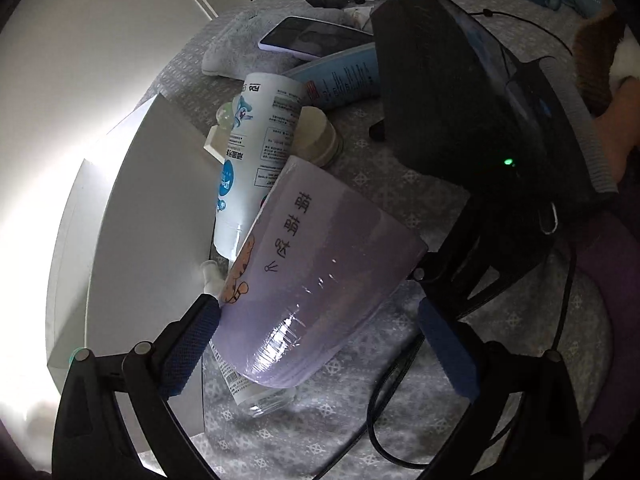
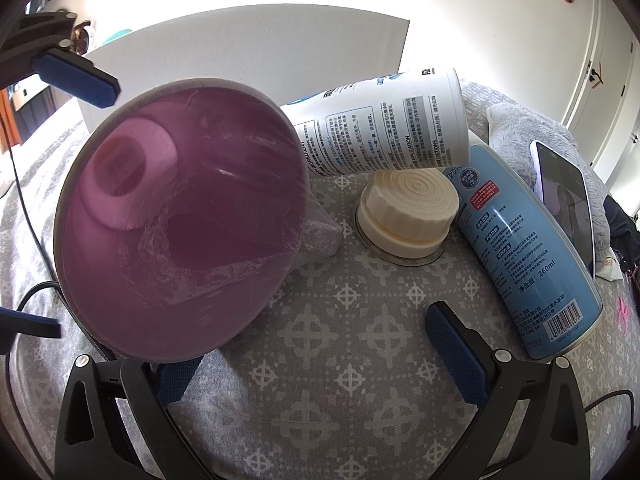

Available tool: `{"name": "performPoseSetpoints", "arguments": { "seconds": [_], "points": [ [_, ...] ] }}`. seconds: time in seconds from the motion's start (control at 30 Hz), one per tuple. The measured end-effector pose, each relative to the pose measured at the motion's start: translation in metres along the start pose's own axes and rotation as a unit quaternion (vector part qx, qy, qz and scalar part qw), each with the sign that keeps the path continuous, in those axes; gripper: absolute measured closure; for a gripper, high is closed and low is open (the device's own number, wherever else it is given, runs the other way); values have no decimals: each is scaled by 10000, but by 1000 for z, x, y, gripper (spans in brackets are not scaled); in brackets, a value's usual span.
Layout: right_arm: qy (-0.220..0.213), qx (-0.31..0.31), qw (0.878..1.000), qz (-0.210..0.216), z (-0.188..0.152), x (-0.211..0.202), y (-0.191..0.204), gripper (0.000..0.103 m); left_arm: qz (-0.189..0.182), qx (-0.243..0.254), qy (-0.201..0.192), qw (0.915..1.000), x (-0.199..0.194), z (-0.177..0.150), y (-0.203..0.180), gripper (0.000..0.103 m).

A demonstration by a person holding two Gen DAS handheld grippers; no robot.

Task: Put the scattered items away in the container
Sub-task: 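Move the left gripper to the lavender tiger mug and grasp its body, then lift the lavender mug with the left gripper and carry it over the box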

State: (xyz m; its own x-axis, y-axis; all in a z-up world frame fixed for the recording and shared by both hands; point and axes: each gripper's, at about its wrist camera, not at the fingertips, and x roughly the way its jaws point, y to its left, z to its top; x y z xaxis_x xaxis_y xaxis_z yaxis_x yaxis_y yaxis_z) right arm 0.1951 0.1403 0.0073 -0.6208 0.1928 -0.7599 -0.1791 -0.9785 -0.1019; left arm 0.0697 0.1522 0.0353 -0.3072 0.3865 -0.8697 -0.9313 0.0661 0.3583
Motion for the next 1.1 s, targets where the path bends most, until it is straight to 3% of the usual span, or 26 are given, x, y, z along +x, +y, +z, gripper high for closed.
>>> {"name": "performPoseSetpoints", "arguments": {
  "seconds": [0.23, 0.47, 0.63, 0.77, 0.87, 1.1],
  "points": [
    [0, 0, 10000, 0, -2, 0, 0, 0, -145, 450, 106, 9988, 13, 9, 0, 3],
    [1, 9, 10000, 11, -7, -2, 2, 0, -469, -94, -167, 9987, -2, -1, 6, 16],
    [0, 12, 10000, 14, -8, -2, 4, 0, -638, -890, -497, 9927, -28, -27, 10, 20],
    [1, 10, 10000, 11, -9, -2, 3, 0, -768, -1808, -953, 9759, -61, -53, 21, 23],
    [1, 9, 10000, 10, -9, -2, 3, 0, -829, -2434, -1375, 9565, -88, -72, 36, 28],
    [0, 11, 10000, 14, -8, -2, 2, 0, -726, -3414, -2232, 9101, -120, -70, 92, 34]
  ]
}}
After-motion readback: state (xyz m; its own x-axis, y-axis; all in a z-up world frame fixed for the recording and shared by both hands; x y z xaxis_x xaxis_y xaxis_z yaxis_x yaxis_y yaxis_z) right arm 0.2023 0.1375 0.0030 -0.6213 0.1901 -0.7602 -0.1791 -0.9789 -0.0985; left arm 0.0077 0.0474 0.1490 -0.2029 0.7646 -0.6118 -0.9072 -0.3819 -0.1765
